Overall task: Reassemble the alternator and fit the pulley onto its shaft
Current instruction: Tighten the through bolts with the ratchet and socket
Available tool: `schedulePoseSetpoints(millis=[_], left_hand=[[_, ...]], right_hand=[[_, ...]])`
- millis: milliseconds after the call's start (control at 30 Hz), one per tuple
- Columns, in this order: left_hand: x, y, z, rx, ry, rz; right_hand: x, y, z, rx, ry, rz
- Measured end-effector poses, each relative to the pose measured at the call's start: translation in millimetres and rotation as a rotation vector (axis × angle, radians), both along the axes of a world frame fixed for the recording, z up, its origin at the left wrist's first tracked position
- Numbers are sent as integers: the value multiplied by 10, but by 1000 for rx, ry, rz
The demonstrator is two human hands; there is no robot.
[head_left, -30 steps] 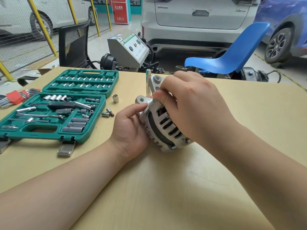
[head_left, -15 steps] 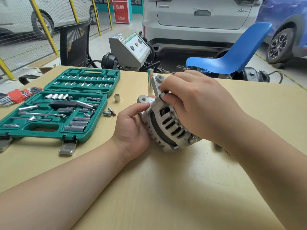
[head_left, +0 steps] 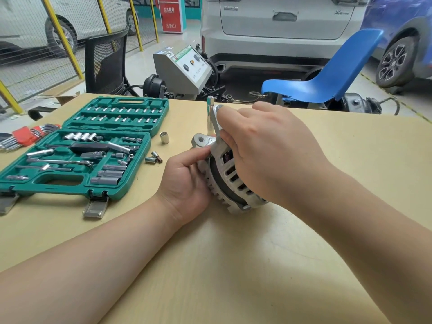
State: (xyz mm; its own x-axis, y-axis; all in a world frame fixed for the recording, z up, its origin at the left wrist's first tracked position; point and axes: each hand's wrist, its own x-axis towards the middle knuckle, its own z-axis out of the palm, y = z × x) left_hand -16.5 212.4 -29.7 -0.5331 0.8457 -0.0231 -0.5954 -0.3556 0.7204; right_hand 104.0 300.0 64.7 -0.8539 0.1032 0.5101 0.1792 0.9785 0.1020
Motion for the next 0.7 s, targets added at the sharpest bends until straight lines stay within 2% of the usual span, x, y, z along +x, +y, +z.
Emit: schedulePoseSetpoints(millis=[233, 300, 367, 400, 467, 500, 567, 700], left_hand=[[28, 14, 4, -39, 33, 34], [41, 13, -6, -97, 225, 255], [33, -30, -5, -119, 574, 566], [21, -60, -11, -95, 783, 654], [22, -106, -29, -44, 1208, 689], [30, -112, -39, -24, 1347, 677], [79, -107, -48, -15, 1427, 650], [100, -114, -65, -60, 1383, 658]], right_hand=[[-5, 56, -11, -48, 27, -21], [6, 121, -37, -196, 78, 2], [31, 185, -46, -374, 134, 27], [45, 211, -45, -459, 150, 46], [79, 243, -35, -576, 145, 90], [101, 262, -21, -607, 125, 110], [168, 339, 44, -652, 77, 128], [363, 757, 236, -672, 132, 10]])
